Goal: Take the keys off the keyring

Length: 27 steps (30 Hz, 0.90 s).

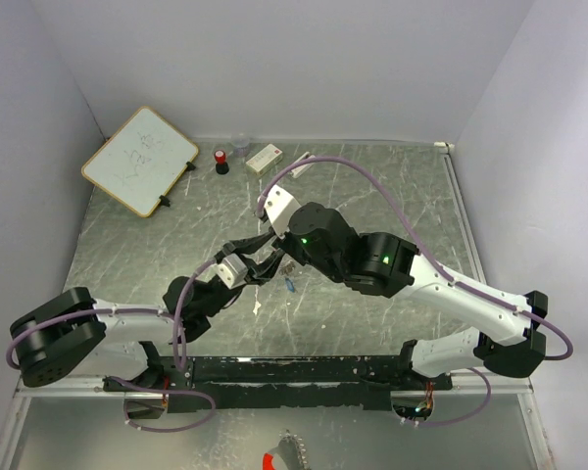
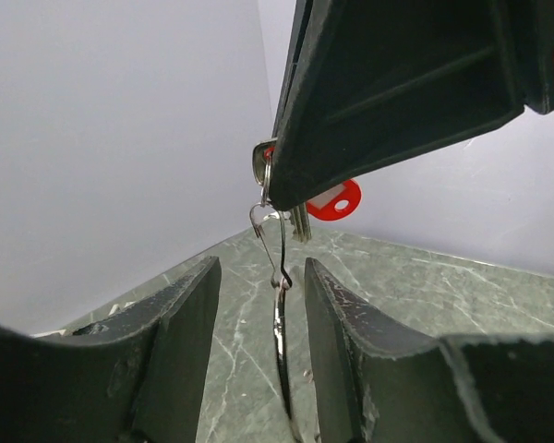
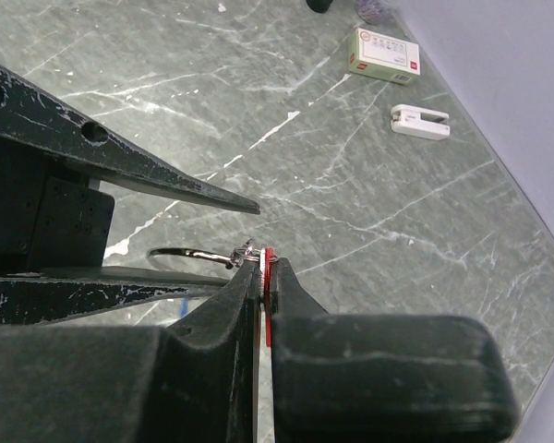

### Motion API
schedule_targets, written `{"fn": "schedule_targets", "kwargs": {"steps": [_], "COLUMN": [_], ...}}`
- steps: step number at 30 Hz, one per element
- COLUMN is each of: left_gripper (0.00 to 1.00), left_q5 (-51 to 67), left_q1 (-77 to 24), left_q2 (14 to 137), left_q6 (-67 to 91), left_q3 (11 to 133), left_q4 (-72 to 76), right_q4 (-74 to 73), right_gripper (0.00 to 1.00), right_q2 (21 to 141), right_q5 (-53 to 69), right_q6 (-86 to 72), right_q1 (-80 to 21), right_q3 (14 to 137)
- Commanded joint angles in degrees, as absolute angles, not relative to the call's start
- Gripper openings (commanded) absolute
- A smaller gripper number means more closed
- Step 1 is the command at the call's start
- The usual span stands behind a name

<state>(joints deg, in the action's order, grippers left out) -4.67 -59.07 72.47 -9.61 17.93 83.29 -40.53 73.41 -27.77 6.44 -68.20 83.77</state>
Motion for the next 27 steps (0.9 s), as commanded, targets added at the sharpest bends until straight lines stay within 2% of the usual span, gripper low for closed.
{"fn": "schedule_targets", "kwargs": {"steps": [1, 27], "left_gripper": [0.51, 0.44], "left_q5": [-3.82, -2.60], "left_q1": [-59.24, -59.24], "left_q2": [74.86, 78.22], "left_q6": [-7.95, -7.47], "left_q3": [19.49, 20.07], "left_q4": [89.61, 96.01], "right_q4": [-38.67, -38.83], "right_gripper": [0.00, 0.00], "right_q2": [72.07, 71.46], "right_q5": [-27.52, -27.34], "right_q6": [6.16, 5.36], "right_q1": [-68.19, -68.20], "right_q3": [83.59, 82.53]}}
